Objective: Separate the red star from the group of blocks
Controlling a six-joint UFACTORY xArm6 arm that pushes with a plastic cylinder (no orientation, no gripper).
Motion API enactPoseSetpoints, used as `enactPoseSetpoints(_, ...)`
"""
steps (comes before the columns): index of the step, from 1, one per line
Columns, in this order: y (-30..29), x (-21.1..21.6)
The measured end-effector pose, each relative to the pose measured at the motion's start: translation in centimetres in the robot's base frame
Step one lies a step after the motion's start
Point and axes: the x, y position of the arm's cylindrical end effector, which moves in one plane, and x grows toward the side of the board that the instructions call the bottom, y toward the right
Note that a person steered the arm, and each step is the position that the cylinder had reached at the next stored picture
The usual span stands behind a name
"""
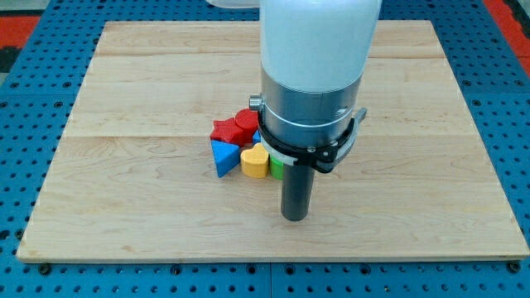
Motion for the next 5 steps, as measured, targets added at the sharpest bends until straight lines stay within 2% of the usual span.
enactPoseSetpoints(3, 0.2, -0.1)
enactPoseSetpoints(4, -3.1, 0.5)
enactPoseSetpoints(5, -6.0, -2.5)
